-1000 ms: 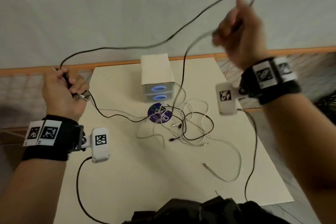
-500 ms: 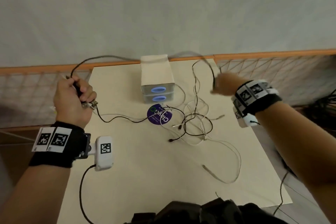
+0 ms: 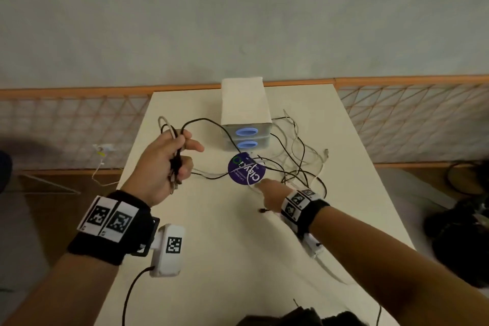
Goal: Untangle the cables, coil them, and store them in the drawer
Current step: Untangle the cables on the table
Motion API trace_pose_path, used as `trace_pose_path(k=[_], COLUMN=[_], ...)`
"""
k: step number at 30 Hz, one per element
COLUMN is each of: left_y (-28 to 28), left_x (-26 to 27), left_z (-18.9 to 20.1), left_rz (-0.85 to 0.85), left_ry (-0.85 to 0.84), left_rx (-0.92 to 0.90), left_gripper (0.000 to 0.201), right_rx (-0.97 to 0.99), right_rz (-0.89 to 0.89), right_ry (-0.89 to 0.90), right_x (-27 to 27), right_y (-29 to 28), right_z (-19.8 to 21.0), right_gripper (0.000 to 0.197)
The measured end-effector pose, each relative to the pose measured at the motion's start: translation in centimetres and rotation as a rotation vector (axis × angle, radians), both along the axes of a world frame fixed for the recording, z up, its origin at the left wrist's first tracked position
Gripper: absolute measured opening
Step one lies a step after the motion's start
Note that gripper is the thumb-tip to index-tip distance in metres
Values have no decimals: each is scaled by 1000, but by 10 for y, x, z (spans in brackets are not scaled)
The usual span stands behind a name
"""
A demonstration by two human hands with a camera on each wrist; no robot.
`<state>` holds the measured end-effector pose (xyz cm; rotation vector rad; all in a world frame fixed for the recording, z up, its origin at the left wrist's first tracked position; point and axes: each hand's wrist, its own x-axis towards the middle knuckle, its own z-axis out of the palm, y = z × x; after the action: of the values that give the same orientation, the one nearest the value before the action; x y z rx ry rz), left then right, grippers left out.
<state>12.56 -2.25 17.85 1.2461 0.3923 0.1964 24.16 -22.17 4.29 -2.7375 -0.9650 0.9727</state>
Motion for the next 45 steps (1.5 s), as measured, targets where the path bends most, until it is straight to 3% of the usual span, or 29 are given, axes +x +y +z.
trace_pose_path(k=[5,9,12,15,19,23,27,30,33,38,41,43,45], left_y=[-4,-11,-19,-25,-39,-61,-76,-66,-53,7,26,24,18], left_x=[-4,-1,6,15,28,31,25,17,3,-15,-24,-26,-25], left_z=[-10,-19,-25,-31,-28,-18,-12,-15,-25,-29,-30,-34,-38], left_rz=[-87,-130,-157,-169,-201,-329,-468,-544,-661,-553,-602,-602,-601], left_ry=[49,87,144,169,180,188,169,193,312,389,390,383,330], left_rx=[-28,-69,21,154,204,203,264,244,363,272,175,75,13], left_gripper=[15,15,11,10,14,23,31,25,32,80,94,95,86], right_rx=[-197,-76,386,774,959,848,953,988,789,347,169,186,291], right_rz=[81,159,-81,-302,-252,-30,-100,-204,-152,-97,-88,-135,-237], right_ry=[-264,-372,-103,188,391,380,317,303,301,-2,-126,-94,71], right_x=[25,7,1,3,14,5,-1,-14,-35,-46,-48,-50,-53], right_y=[-18,-31,-45,-53,-54,-37,-20,-16,-19,-59,-78,-78,-70], right_z=[-38,-47,-18,48,117,143,135,106,72,-7,-37,-43,-41], right_gripper=[38,27,30,31,34,14,14,17,28,41,39,36,35])
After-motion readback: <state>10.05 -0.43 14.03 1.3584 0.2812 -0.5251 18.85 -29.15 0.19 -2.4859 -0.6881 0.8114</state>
